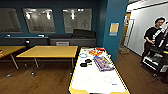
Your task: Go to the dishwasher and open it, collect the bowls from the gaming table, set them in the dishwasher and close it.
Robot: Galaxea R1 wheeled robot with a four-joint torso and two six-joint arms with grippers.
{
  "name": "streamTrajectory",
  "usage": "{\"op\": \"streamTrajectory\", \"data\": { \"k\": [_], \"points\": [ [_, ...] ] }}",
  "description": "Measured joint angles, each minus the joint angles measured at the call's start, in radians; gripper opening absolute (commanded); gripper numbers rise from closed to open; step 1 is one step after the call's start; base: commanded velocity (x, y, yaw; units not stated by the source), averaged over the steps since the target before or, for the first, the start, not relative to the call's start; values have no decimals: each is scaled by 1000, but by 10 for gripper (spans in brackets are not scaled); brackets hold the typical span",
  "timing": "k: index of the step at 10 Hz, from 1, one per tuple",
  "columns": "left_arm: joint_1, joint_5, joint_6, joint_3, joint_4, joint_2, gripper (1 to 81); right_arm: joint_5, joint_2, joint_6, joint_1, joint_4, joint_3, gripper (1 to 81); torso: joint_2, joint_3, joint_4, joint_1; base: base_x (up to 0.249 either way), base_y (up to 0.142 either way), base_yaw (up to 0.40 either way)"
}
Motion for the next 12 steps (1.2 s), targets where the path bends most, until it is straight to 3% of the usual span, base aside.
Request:
{"op": "streamTrajectory", "data": {
  "k": [5,12],
  "points": [
    [-4,-11,0,-17,8,-3,10,-7,125,0,-4,-33,-105,10,0,0,0,0,-102,0,0],
    [5,-22,2,-30,11,-2,10,-7,115,1,-14,-34,-126,10,0,0,0,0,-103,0,0]
  ]
}}
